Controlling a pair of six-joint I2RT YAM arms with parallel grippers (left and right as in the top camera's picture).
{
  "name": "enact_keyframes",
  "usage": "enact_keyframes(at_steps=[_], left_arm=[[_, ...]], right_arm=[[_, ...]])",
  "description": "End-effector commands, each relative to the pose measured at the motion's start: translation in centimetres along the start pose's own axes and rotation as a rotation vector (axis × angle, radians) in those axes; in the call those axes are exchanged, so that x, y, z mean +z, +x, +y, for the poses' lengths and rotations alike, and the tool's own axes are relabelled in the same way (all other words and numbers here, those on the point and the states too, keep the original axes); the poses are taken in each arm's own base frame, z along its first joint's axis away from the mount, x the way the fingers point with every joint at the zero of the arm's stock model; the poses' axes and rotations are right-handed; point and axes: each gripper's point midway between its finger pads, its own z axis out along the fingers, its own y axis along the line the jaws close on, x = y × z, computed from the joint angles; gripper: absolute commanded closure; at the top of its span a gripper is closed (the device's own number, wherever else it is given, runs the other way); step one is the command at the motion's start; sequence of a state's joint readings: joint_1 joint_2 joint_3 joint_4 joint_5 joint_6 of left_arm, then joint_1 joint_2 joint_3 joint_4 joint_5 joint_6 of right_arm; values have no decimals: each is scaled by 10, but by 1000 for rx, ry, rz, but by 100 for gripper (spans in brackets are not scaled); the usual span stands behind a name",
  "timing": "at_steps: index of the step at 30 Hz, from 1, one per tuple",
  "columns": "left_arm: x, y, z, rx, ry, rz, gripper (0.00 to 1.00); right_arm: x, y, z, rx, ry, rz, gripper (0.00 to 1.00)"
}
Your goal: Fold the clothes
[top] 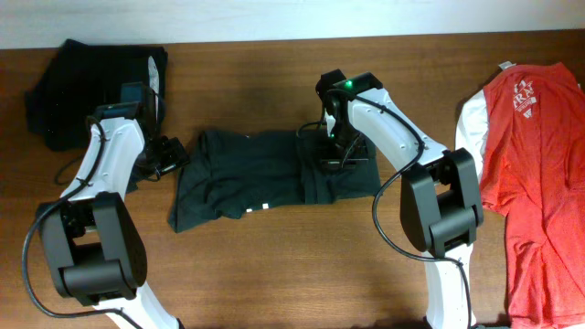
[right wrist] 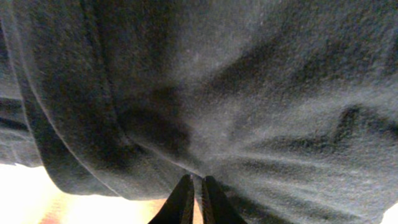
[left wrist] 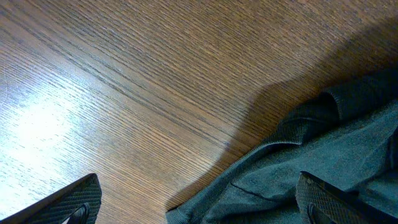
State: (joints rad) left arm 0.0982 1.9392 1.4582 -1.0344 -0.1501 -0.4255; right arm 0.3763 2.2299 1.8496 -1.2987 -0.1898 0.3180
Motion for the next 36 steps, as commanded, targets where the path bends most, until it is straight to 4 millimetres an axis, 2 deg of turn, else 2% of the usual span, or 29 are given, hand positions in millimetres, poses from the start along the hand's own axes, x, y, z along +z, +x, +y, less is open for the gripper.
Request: enact_keyframes(at_steps=[1,3,5,7,8,9,10,11,12,13,14,16,18,19,20,21,23,26,28,30,31,32,34,36], left_arm=[[1,1,1,-4,-6,4,1],[1,1,1,-4,-6,4,1],[1,1,1,-4,-6,4,1],[1,1,1,-4,-6,4,1],[1,1,1,-4,-6,4,1],[1,1,1,-4,-6,4,1],[1,1,1,-4,-6,4,1],[1,1,1,-4,-6,4,1],[1,1,1,-4,-7,4,1],[1,1,1,-4,-6,4,1],[1,1,1,-4,-6,4,1],[1,1,1,-4,-6,4,1],[1,1,2,-3,-7,5,1],[1,1,2,-3,-7,5,1],[1,1,2,-3,-7,5,1],[1,1,2,-4,-7,5,1],[1,1,1,-4,-6,4,1],[1,2,1,-4,-2,6,1],[1,5,-7,13,40,23,1],[-1,6,-29,117,164,38,1],[-3,9,-47,184,273,48,1],[-4,12,-60,214,347,64,1],[5,15,-65,213,362,91,1],[14,18,-66,220,359,118,1]], right_arm=[[-7,-7,5,-3,-13,-44,81],[15,-6,19,-18,-33,-52,79],[34,2,49,-79,-94,-55,79],[41,6,77,-153,-102,-85,78],[40,5,82,-167,-97,-99,78],[27,0,76,-153,-69,-113,77],[-2,-11,58,-113,-18,-140,71],[-21,-18,41,-74,13,-152,67],[-39,-17,17,-25,34,-127,67],[-41,-11,-1,16,51,-84,67],[-39,-5,-16,44,76,-51,67],[-23,1,-26,59,94,-14,70],[13,4,-34,62,99,1,90],[29,6,-39,68,101,9,96],[39,8,-47,80,102,14,96],[44,8,-66,123,134,12,96],[35,-3,-100,187,167,-15,96],[15,-24,-138,232,143,-74,96],[3,-32,-149,261,134,-100,96],[-24,-34,-147,268,132,-106,80],[-53,-37,-143,267,129,-127,44],[-84,-42,-142,272,122,-169,1],[-147,-58,-168,328,136,-328,1],[-194,-57,-220,442,150,-442,2]])
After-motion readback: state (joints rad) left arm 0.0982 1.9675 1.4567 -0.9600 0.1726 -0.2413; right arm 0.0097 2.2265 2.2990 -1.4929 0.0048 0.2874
